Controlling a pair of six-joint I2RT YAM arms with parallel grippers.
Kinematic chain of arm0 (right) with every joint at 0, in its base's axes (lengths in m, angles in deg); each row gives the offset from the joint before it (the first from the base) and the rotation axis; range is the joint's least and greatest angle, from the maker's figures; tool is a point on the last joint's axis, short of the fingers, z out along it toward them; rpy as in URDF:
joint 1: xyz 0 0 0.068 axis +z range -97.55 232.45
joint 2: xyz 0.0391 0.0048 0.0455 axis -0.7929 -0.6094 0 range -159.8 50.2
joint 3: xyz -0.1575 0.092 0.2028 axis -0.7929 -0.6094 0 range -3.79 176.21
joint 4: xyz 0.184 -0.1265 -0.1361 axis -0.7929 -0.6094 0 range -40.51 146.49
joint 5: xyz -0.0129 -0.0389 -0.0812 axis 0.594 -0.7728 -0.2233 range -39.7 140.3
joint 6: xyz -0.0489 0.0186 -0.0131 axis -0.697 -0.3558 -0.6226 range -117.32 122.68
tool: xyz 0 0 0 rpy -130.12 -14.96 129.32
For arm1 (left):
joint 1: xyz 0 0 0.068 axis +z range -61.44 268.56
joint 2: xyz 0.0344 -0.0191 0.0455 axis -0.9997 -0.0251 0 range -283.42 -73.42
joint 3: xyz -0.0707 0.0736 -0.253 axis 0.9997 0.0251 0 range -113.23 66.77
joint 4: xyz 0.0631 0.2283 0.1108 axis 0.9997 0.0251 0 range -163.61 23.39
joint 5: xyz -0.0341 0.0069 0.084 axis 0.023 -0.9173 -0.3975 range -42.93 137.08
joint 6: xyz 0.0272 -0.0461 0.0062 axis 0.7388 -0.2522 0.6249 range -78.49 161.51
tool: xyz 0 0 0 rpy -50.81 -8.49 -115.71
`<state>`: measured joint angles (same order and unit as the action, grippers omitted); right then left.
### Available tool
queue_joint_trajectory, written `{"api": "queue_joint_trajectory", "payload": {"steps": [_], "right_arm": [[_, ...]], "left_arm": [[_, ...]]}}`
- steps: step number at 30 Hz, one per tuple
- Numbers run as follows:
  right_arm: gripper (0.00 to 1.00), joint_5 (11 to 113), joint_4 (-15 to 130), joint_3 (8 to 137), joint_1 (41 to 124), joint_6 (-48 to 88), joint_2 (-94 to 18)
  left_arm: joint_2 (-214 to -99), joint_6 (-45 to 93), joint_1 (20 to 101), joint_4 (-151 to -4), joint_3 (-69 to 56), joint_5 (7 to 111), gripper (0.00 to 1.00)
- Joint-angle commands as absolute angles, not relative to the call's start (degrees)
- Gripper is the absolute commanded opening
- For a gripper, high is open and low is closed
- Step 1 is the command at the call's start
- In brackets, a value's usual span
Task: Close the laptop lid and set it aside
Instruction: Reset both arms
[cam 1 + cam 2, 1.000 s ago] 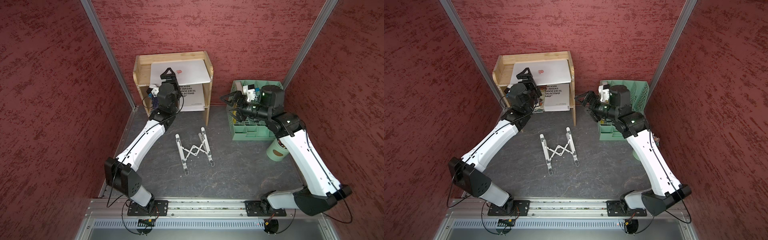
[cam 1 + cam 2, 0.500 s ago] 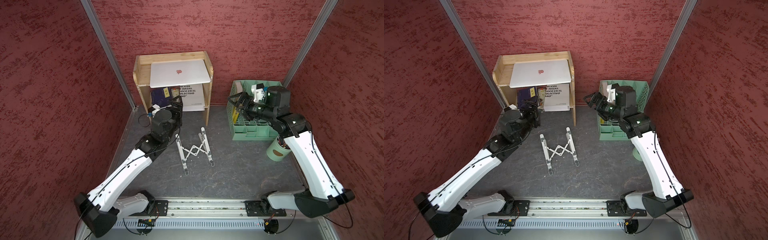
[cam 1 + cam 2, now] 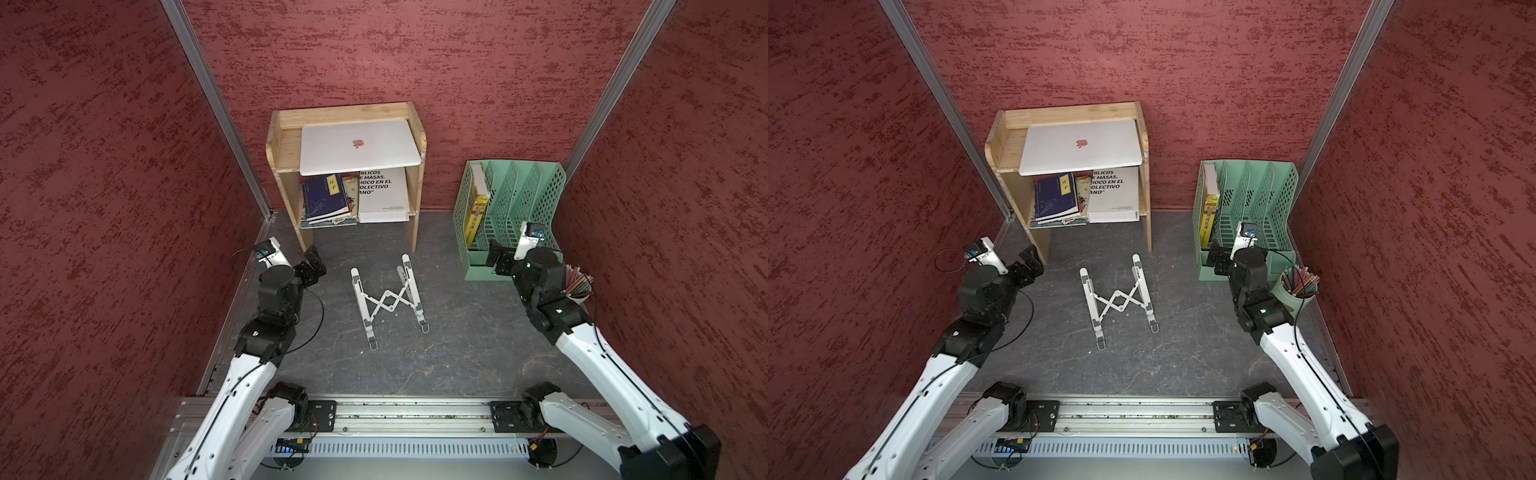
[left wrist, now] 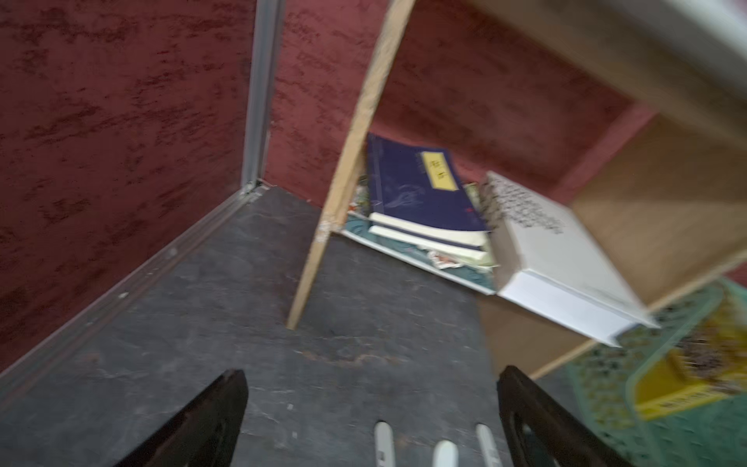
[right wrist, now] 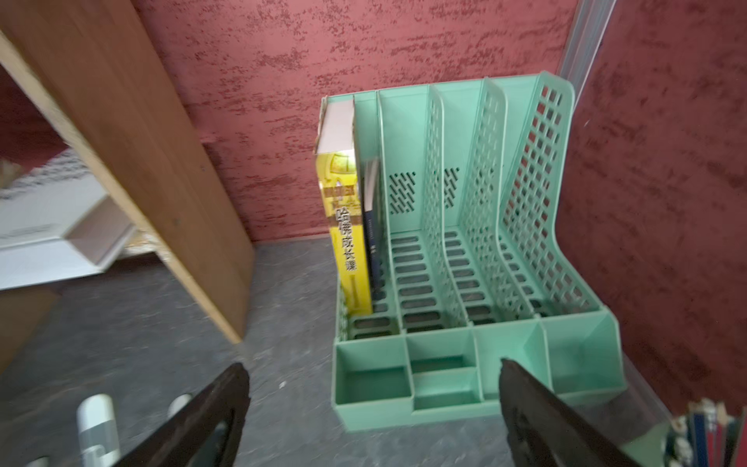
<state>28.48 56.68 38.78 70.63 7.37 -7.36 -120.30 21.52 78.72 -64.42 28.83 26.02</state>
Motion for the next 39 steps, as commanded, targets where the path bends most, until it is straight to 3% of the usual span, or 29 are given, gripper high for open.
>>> {"api": "queue_joint_trajectory", "payload": {"steps": [1, 4, 10, 17, 18, 21, 25, 39], "right_arm": [[0.98, 22.4, 76.4, 27.5, 69.6, -1.8, -10.3], [0.98, 23.8, 84.9, 20.2, 66.4, -0.7, -12.7], [0.98, 31.5, 107.2, 10.4, 59.8, -1.2, -22.4], [0.98, 46.4, 120.9, 10.8, 55.2, 1.1, -37.3], [0.98, 47.4, 125.5, 10.7, 55.1, 0.3, -39.7], [0.98, 48.3, 115.7, 14.7, 55.2, 0.2, -38.2], [0.99, 48.2, 108.8, 18.1, 55.0, 0.4, -38.1], [0.98, 48.3, 109.0, 17.9, 55.0, 0.4, -38.1]], "left_arm": [[-127.7, 29.8, 82.9, -79.1, 36.2, 24.8, 1.00], [-134.4, 31.5, 85.6, -88.7, 40.9, 23.6, 1.00], [-148.1, 34.8, 89.1, -118.4, 48.5, 32.4, 1.00], [-161.6, 41.0, 89.2, -137.0, 50.7, 42.1, 1.00], [-161.3, 41.4, 88.9, -133.7, 49.5, 42.6, 1.00], [-161.2, 40.9, 89.3, -125.0, 45.5, 43.4, 1.00], [-161.5, 41.1, 89.6, -127.3, 46.1, 43.4, 1.00], [-161.4, 41.5, 89.5, -125.4, 45.3, 44.9, 1.00]]}}
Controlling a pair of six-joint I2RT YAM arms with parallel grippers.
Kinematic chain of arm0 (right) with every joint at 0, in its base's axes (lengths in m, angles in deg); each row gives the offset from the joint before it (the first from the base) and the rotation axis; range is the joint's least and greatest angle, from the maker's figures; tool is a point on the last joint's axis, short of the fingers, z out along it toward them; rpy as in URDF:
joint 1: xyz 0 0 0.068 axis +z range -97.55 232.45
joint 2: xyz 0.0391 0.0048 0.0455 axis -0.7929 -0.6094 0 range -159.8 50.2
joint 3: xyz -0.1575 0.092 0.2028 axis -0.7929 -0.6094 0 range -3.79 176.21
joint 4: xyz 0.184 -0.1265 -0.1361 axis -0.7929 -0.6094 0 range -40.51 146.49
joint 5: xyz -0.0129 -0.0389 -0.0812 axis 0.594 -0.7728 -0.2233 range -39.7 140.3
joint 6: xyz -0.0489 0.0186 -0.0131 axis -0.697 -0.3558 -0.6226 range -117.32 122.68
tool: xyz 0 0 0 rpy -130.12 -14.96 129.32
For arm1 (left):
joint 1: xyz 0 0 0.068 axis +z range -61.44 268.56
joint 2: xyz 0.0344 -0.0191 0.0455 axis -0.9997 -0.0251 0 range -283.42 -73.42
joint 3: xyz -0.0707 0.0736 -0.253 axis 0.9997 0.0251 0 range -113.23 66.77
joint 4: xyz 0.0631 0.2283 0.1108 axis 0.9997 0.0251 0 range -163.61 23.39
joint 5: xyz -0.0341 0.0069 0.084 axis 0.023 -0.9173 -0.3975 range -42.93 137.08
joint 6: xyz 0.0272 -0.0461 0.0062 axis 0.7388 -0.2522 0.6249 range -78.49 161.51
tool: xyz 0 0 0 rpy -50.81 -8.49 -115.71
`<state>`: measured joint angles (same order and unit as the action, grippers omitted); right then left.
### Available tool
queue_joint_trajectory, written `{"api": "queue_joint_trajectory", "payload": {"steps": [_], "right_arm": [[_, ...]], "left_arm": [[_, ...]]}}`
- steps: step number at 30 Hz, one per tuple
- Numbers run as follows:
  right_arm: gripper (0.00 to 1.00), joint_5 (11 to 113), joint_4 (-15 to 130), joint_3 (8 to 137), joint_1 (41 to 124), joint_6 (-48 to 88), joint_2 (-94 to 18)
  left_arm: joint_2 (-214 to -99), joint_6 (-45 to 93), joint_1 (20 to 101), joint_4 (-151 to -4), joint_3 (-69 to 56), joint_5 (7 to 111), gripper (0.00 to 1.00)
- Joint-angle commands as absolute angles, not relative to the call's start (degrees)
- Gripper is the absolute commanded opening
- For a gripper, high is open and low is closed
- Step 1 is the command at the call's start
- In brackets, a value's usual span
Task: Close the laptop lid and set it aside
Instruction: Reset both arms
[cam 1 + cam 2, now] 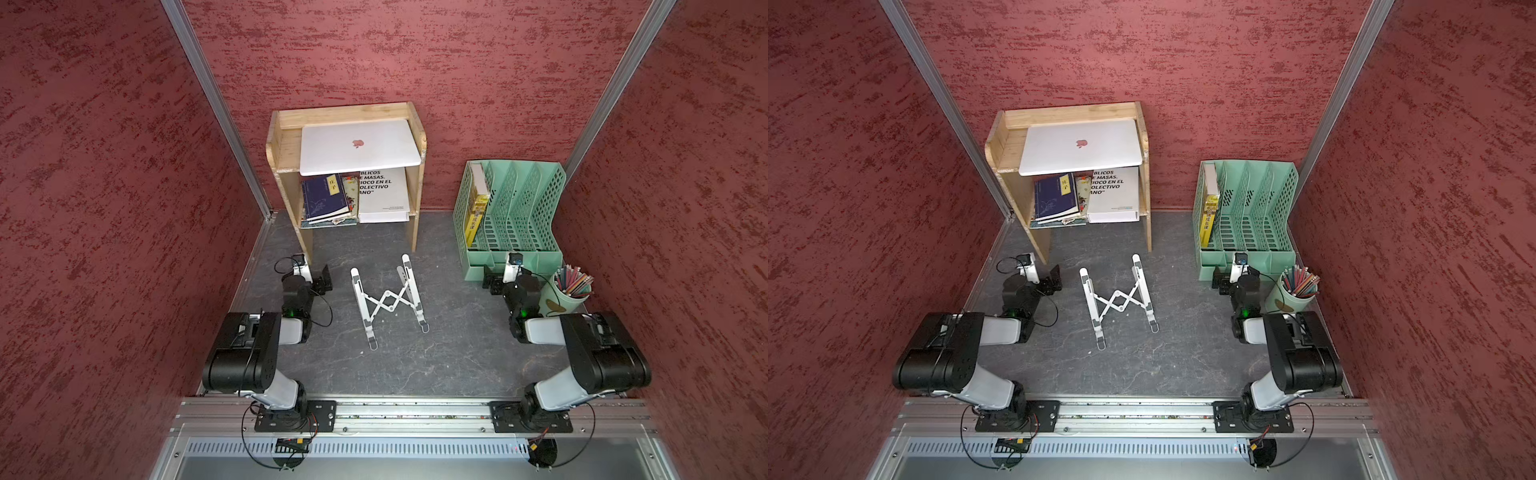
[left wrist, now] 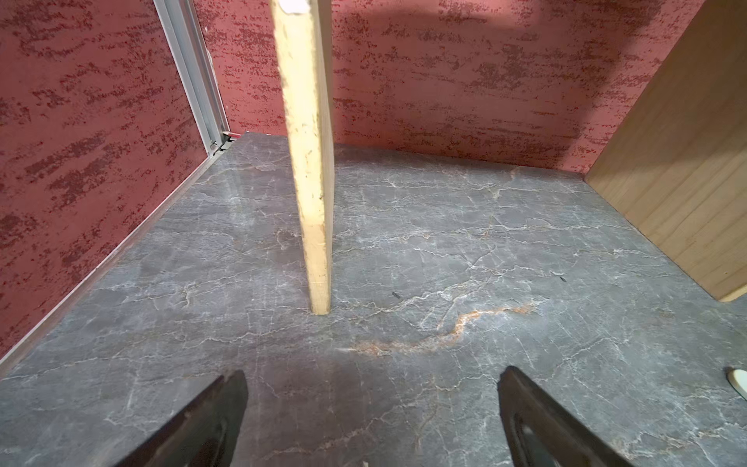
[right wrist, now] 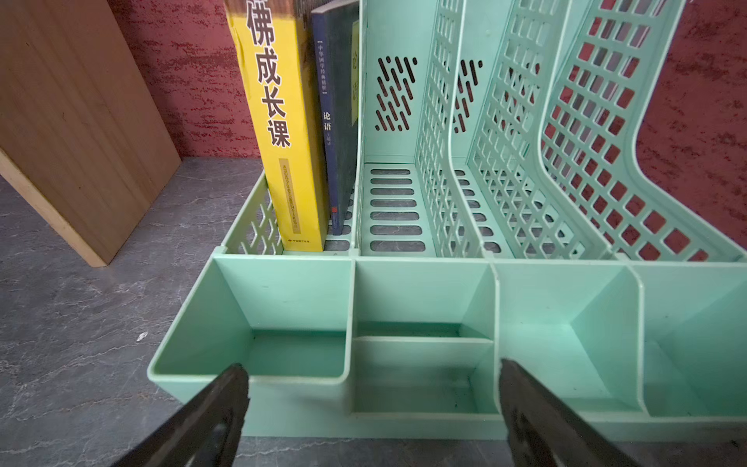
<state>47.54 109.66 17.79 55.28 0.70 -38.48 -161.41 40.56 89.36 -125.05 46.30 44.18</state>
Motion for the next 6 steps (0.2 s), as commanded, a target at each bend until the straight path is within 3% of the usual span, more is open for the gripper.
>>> {"api": "queue_joint_trajectory", "payload": {"steps": [1, 6], "right_arm": [[0.99, 48.3, 109.0, 17.9, 54.9, 0.4, -38.1], [0.98, 48.3, 109.0, 17.9, 54.9, 0.4, -38.1]], "left_arm": [[-161.4, 41.4, 89.7, -125.2, 45.2, 45.1, 1.00], [-161.3, 41.4, 89.6, -125.5, 45.4, 45.3, 1.00]]}}
